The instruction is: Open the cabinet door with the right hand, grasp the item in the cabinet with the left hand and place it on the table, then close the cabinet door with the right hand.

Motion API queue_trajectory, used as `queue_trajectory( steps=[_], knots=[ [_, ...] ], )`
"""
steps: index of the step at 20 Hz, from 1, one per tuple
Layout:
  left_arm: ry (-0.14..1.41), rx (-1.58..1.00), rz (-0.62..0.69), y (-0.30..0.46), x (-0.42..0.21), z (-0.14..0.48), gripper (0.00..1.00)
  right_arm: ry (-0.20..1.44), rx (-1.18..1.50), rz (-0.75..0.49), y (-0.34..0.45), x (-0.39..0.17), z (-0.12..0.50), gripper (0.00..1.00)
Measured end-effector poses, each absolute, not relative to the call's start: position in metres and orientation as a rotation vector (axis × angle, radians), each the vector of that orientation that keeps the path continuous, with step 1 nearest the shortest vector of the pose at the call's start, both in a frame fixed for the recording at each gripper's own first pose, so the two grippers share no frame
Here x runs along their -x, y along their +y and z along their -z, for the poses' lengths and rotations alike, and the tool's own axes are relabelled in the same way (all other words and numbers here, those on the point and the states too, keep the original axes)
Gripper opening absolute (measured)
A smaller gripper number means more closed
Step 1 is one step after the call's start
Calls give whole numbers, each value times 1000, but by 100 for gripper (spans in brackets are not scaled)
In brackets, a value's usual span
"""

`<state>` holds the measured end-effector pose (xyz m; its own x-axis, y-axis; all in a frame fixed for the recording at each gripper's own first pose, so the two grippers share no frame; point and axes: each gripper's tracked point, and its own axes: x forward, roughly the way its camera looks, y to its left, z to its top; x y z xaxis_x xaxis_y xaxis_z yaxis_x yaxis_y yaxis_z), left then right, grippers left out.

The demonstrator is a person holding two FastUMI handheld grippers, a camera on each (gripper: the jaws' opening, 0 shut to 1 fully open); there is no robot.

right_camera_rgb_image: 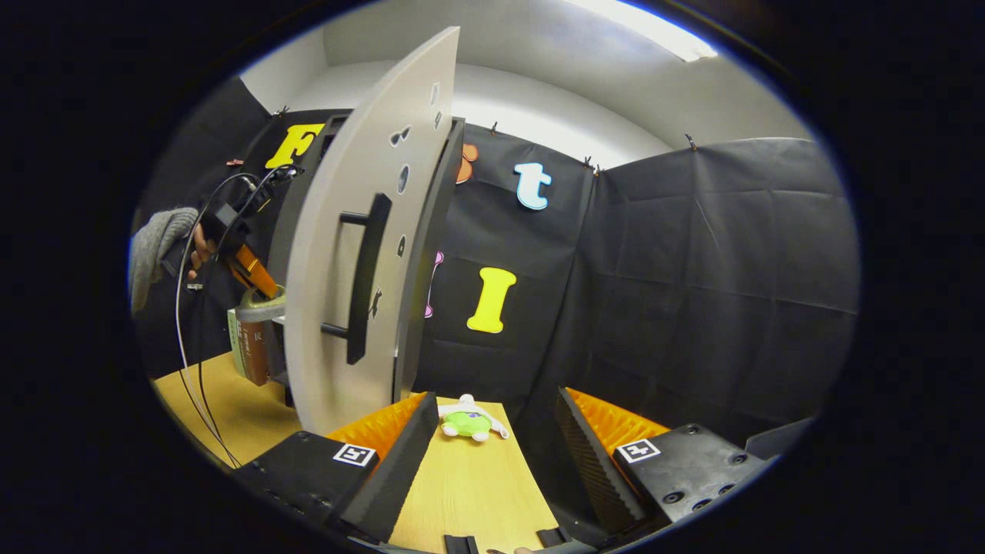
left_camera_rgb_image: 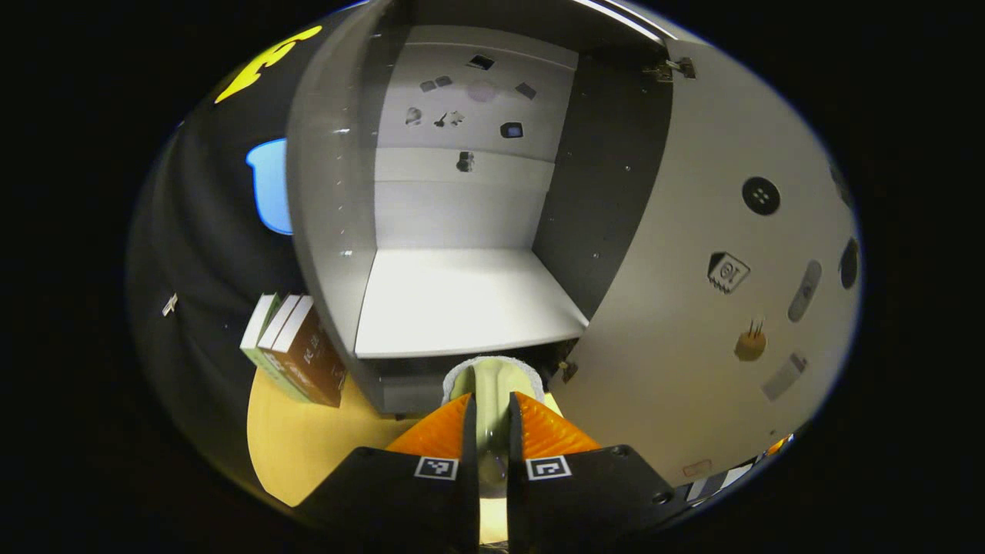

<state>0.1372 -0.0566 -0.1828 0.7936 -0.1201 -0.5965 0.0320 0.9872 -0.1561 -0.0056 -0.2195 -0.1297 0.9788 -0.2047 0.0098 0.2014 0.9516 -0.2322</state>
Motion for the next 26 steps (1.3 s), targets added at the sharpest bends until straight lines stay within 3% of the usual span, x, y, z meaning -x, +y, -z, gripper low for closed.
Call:
queue_trajectory(
  steps=[11, 19, 26],
  knots=[
    [879, 268, 124, -125, -18, 344, 18, 24, 181, 157, -184, 79, 128, 97],
    [1014, 365, -2, -129, -10, 473, 18, 87, 175, 78, -188, 66, 160, 98],
    [982, 344, -85, -138, -12, 534, 18, 164, 173, 44, -199, 56, 190, 98]
  ],
)
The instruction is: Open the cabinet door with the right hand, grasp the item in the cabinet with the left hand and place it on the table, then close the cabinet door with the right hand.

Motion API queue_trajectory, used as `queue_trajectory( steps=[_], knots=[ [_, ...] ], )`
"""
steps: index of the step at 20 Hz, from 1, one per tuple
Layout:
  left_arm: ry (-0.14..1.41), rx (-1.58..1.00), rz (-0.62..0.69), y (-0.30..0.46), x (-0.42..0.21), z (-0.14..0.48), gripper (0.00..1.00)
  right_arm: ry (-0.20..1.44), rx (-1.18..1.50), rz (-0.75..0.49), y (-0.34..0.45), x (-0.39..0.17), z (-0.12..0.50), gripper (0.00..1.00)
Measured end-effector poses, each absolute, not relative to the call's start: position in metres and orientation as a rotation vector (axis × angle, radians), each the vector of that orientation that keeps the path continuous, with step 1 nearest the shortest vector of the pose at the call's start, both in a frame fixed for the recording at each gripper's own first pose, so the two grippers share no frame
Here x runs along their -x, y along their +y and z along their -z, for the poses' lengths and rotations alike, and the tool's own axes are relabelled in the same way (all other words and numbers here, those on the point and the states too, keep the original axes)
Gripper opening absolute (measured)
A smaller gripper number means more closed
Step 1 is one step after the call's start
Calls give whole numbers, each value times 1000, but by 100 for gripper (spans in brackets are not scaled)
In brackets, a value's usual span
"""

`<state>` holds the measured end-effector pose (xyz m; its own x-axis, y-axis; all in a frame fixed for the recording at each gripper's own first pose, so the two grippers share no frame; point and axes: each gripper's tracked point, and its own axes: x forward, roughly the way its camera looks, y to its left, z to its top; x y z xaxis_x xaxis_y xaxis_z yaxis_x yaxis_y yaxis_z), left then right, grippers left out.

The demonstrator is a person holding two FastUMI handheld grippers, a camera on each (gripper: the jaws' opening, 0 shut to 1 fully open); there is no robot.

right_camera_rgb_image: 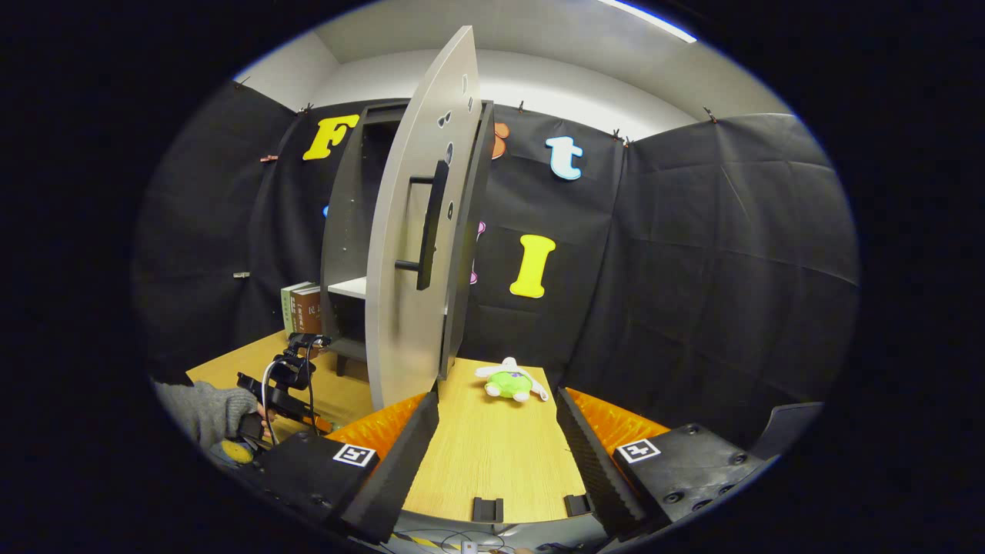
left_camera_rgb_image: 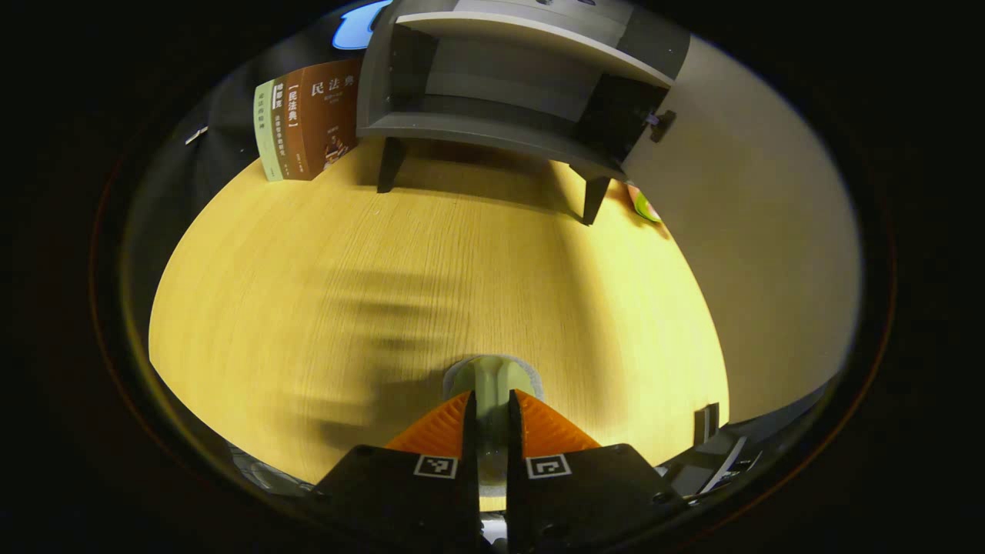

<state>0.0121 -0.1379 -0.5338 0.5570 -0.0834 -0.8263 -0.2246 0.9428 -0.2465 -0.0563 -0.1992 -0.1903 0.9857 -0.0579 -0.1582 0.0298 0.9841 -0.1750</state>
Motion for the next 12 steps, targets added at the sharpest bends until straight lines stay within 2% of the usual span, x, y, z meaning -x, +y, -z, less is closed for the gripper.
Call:
queue_trajectory(
  steps=[3, 8, 10, 12],
  knots=[
    [949, 300, -118, -130, -19, 544, 18, 176, 170, 29, -202, 50, 195, 98],
    [934, 292, -103, -131, -23, 546, 22, 180, 175, 15, -201, 42, 198, 98],
    [957, 320, -105, -133, -22, 549, 25, 186, 176, 9, -200, 41, 200, 98],
    [968, 323, -124, -129, -18, 552, 33, 188, 169, 6, -199, 40, 199, 98]
  ],
)
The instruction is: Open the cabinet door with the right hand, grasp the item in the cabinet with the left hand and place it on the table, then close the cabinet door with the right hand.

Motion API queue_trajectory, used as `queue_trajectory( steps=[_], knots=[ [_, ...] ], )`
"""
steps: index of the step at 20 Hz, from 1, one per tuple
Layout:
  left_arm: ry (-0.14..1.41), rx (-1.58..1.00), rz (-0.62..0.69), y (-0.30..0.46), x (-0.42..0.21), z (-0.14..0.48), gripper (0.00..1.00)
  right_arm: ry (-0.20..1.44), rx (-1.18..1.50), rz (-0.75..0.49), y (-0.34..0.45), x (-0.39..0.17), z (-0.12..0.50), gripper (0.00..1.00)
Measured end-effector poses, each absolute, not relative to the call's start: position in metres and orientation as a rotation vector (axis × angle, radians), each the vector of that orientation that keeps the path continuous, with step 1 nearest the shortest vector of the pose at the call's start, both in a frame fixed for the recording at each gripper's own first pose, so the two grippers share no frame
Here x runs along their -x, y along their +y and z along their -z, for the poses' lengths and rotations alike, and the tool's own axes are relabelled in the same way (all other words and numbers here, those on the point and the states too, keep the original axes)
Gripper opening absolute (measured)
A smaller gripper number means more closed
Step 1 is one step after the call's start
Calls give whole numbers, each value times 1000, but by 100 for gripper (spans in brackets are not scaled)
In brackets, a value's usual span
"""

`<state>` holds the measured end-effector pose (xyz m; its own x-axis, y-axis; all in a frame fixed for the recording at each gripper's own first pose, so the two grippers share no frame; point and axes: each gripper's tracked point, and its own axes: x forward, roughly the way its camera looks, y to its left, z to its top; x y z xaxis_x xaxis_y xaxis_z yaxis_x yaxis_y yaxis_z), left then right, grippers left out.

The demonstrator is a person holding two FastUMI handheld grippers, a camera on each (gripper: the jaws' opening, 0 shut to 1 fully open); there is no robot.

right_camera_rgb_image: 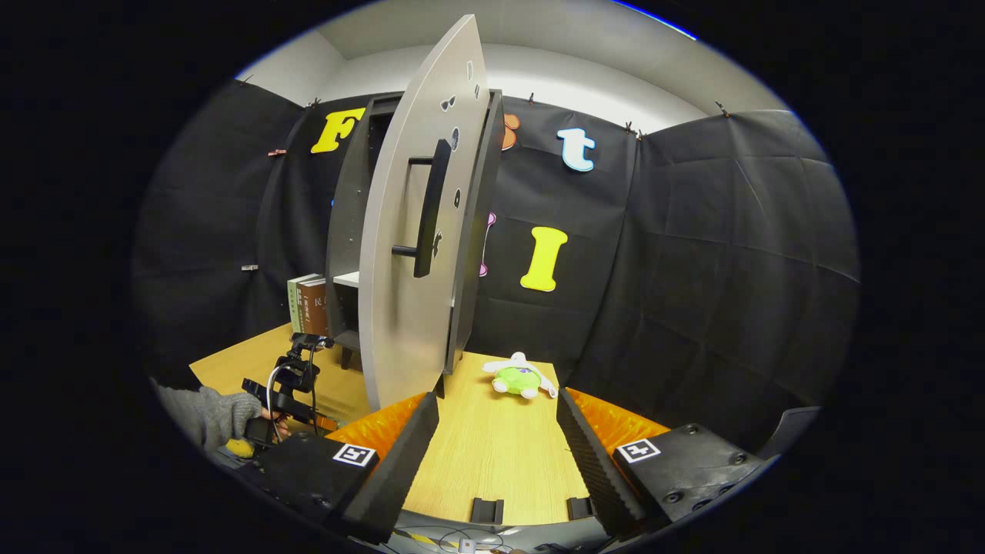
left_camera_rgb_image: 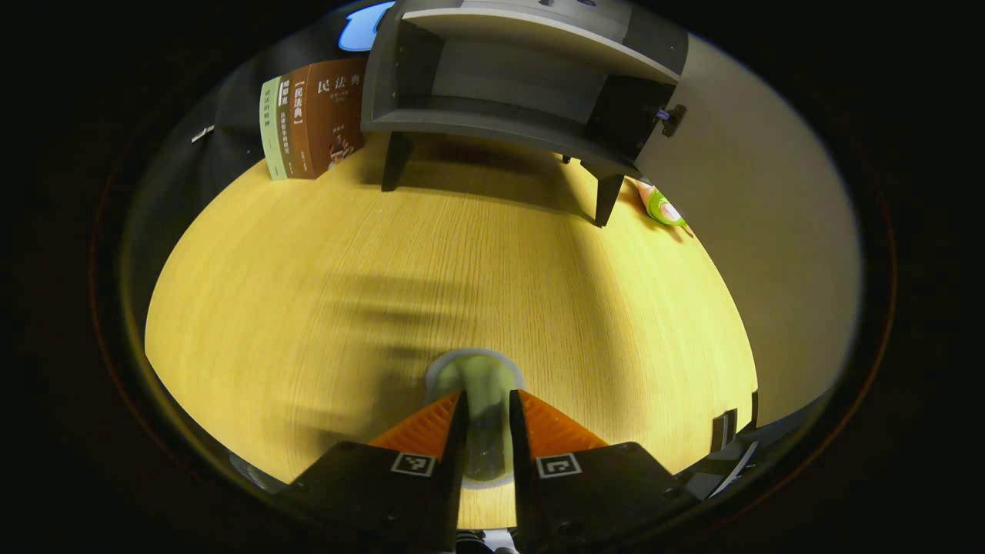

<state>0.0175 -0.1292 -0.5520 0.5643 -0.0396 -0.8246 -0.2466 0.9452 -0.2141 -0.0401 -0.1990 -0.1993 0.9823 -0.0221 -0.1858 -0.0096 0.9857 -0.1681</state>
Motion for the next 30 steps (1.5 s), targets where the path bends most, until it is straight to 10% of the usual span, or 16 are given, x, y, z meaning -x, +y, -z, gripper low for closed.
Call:
queue_trajectory(
  steps=[9, 22, 30],
  knots=[
    [819, 362, -45, -130, -15, 486, 63, 147, 122, -18, -178, 35, 176, 98],
    [83, 83, 118, -77, 58, 143, 66, -37, 59, -56, -126, 8, 103, 97],
    [-81, 79, -12, -77, 84, 77, 65, -69, -21, -221, -118, -51, 97, 97]
  ],
)
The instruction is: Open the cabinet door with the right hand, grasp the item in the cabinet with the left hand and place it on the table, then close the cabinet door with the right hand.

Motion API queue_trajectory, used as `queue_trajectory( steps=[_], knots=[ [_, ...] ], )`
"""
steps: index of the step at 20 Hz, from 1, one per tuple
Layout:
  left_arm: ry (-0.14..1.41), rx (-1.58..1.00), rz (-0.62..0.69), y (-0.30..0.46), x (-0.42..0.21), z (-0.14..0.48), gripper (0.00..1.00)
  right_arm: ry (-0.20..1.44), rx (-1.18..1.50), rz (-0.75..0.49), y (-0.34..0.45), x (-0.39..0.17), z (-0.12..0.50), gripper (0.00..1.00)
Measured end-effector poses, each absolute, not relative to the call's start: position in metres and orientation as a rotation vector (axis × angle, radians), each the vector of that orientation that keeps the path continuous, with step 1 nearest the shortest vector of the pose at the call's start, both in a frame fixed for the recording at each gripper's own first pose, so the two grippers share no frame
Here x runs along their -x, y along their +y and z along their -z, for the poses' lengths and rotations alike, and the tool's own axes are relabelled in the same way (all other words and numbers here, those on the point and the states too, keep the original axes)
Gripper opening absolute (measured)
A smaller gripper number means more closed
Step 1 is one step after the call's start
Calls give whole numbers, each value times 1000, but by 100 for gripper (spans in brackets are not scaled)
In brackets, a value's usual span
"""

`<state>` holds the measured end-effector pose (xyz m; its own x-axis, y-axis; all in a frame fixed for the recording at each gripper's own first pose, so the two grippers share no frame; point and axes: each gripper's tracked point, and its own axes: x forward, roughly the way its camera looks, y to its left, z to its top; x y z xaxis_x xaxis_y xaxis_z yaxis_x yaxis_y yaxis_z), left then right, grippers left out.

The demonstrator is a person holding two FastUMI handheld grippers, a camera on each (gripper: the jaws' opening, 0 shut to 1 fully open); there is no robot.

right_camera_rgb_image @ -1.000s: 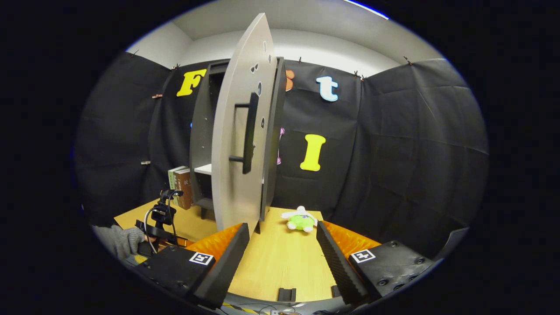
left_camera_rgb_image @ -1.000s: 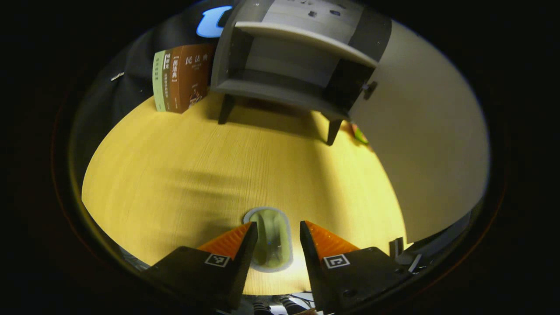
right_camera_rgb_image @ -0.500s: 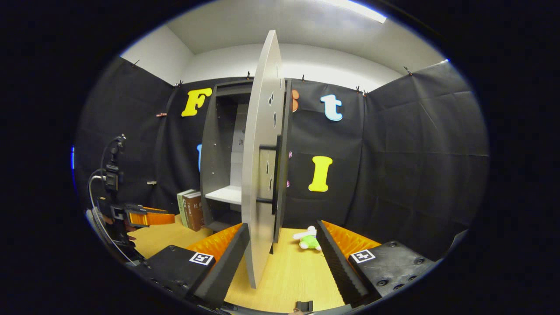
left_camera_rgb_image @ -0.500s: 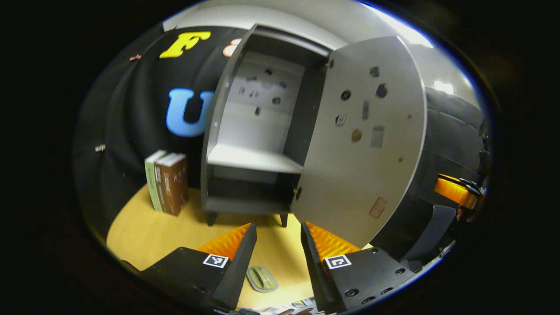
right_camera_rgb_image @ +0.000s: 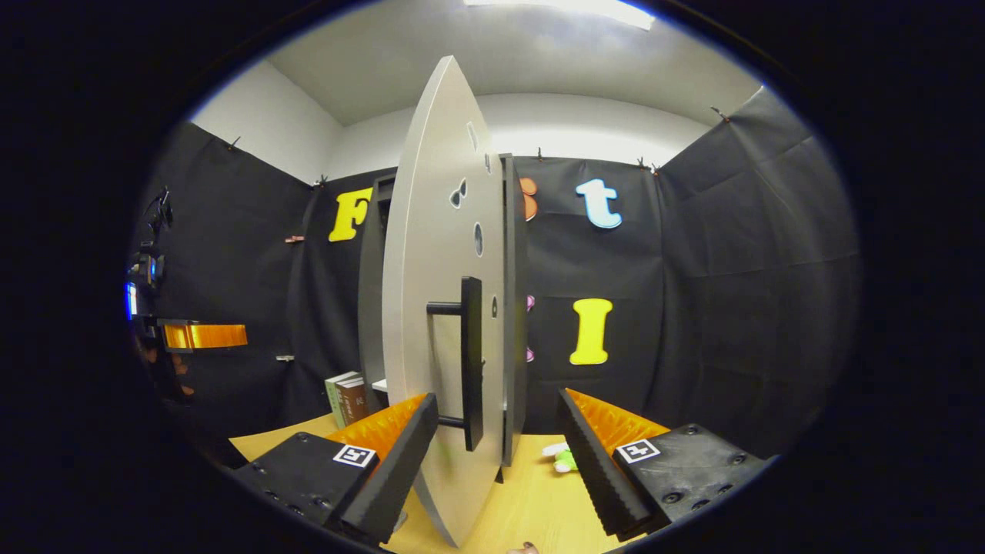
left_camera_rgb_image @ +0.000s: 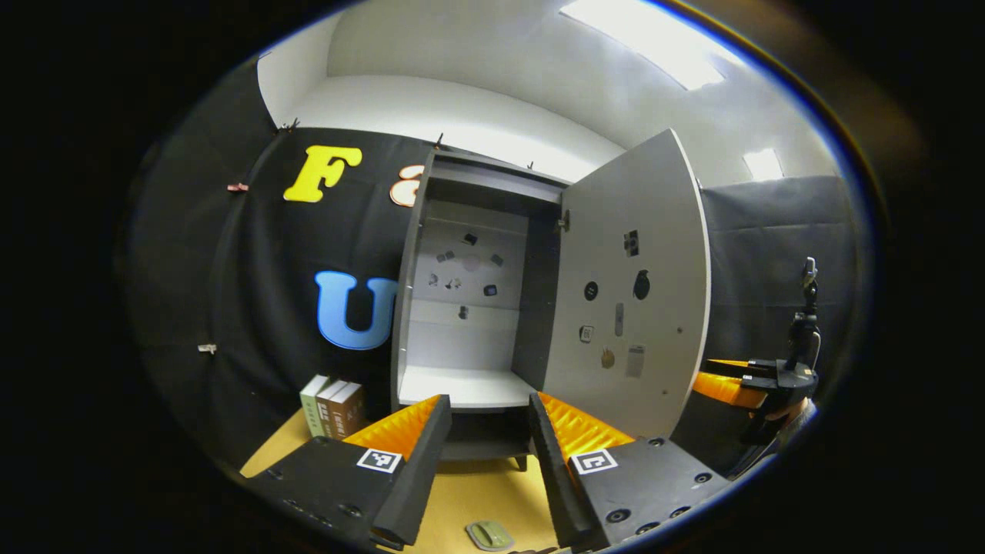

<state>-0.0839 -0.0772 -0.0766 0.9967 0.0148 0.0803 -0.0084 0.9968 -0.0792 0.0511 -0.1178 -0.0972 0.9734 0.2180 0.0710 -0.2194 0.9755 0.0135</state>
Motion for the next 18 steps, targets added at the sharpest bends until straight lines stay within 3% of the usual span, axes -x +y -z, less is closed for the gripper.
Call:
queue_trajectory(
  steps=[2, 8, 15, 18],
  knots=[
    [-77, 77, -42, -78, 82, 79, 65, -54, -55, -281, -111, -54, 100, 94],
    [-45, 77, -35, -64, 54, 83, 65, -22, -88, -370, -63, -64, 103, 100],
    [-25, 26, 33, -10, 46, 80, 65, -26, -82, -262, -3, -96, 111, 97],
    [-26, 41, 56, 9, 41, 80, 65, -23, -91, -294, 42, -104, 118, 97]
  ],
)
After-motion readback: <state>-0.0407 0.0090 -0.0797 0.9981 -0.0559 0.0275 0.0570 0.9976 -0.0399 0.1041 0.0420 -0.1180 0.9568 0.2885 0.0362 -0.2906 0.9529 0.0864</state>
